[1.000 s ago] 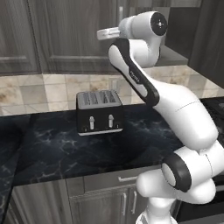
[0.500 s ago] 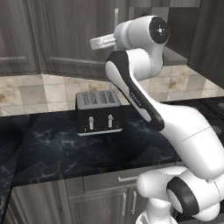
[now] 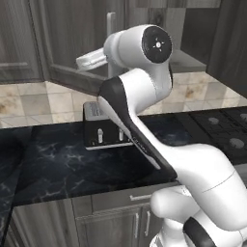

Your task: Move the shaker and shaker from the cabinet to the dining counter.

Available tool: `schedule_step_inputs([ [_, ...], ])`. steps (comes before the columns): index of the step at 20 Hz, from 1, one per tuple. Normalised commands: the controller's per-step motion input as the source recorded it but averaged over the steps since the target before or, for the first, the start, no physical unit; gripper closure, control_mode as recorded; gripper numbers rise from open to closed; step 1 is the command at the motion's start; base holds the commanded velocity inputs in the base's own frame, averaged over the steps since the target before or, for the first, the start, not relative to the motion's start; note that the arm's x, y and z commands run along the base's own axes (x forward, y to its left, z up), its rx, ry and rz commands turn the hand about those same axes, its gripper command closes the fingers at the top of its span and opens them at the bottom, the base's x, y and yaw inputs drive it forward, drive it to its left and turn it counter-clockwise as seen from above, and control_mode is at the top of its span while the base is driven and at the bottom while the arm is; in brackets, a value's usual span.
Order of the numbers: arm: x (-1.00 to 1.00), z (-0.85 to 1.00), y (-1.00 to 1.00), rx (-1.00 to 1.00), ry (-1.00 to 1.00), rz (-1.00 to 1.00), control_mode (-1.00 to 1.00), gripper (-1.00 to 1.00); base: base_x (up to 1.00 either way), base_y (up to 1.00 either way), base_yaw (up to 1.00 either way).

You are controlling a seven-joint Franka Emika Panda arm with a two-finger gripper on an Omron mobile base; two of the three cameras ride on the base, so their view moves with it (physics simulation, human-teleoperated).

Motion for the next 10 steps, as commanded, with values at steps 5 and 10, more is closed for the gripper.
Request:
schedule_step_inputs([
  [5, -0.72, 0.0, 1.0, -0.1, 0.0, 0.0, -1.0, 1.0, 0.0, 0.0, 0.0],
  [10, -0.38, 0.0, 0.88, -0.08, 0.05, 0.0, -1.0, -1.0, 0.0, 0.0, 0.0],
])
